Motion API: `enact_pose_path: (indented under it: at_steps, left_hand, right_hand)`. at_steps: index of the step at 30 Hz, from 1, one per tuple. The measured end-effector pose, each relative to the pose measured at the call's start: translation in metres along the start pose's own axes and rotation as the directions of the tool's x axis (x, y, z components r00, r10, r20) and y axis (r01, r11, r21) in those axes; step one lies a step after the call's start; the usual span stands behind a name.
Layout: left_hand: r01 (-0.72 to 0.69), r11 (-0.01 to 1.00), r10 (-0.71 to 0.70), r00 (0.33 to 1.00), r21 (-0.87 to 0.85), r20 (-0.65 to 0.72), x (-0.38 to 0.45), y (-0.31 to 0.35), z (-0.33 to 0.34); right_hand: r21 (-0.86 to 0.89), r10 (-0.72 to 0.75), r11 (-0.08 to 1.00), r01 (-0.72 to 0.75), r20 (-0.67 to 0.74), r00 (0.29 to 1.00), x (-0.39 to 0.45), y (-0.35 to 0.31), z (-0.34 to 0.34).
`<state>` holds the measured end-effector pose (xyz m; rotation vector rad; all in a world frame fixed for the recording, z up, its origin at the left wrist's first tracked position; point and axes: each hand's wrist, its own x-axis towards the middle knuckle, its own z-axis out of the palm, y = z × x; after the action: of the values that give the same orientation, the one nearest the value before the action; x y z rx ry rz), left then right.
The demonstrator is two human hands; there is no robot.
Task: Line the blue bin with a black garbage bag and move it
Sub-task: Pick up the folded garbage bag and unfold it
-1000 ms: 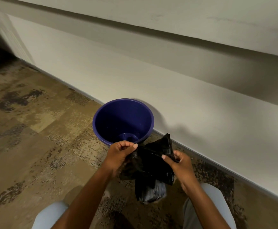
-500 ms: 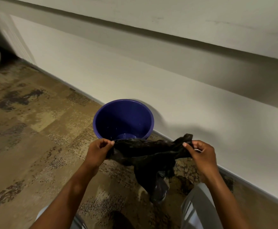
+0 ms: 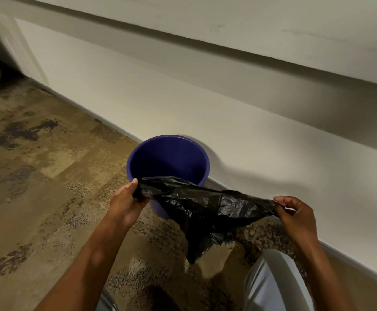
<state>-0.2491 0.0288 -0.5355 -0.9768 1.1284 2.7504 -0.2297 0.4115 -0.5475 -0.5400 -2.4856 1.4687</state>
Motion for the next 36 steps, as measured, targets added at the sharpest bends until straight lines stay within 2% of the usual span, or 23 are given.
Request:
enact_pose_path:
  at_steps: [4,7,11,14,16,19,24,26,29,32,36]
  left_hand:
    - [0.066,0.998,-0.065,0.983,0.000,0.173,-0.008,0.006,0.008]
    - [0.095,0.995,-0.086,0.967,-0.026,0.239,-0.013,0.010,0.012]
    - [0.150,0.988,-0.128,0.940,-0.047,0.316,-0.017,0.016,0.014]
    - [0.162,0.987,-0.155,0.923,0.011,0.352,-0.020,0.022,0.011]
    - [0.177,0.983,-0.181,0.916,0.044,0.357,-0.020,0.028,0.006]
    - [0.197,0.979,-0.204,0.913,0.057,0.355,-0.020,0.036,-0.002]
    - [0.151,0.976,-0.197,0.922,0.158,0.334,-0.019,0.042,-0.004]
    - [0.130,0.968,-0.203,0.909,0.216,0.364,-0.022,0.040,0.003]
    - [0.081,0.947,-0.210,0.888,0.310,0.410,-0.027,0.034,0.016]
    - [0.013,0.918,-0.207,0.867,0.395,0.453,-0.032,0.030,0.024]
    - [-0.037,0.897,-0.209,0.843,0.440,0.496,-0.037,0.031,0.028]
  right_hand:
    - [-0.112,-0.016,0.993,0.029,0.122,0.992,-0.003,-0.007,0.009]
    - [-0.174,-0.019,0.983,0.060,0.230,0.973,-0.010,-0.019,0.024]
    - [-0.233,0.034,0.968,0.091,0.482,0.876,-0.021,-0.025,0.058]
    - [-0.360,0.051,0.915,0.185,0.555,0.830,-0.026,-0.013,0.080]
    - [-0.327,0.038,0.929,0.172,0.547,0.836,-0.029,-0.010,0.087]
    - [-0.238,0.059,0.969,0.072,0.501,0.864,-0.028,-0.014,0.084]
    - [-0.046,-0.044,0.997,0.067,0.390,0.920,-0.033,-0.042,0.077]
    - [0.062,-0.073,0.997,0.051,0.444,0.893,-0.048,-0.066,0.078]
    - [0.152,-0.154,0.985,0.081,0.565,0.810,-0.074,-0.093,0.088]
    - [0.132,-0.205,0.979,0.156,0.631,0.749,-0.094,-0.100,0.108]
    - [0.080,-0.193,0.979,0.190,0.676,0.711,-0.099,-0.100,0.123]
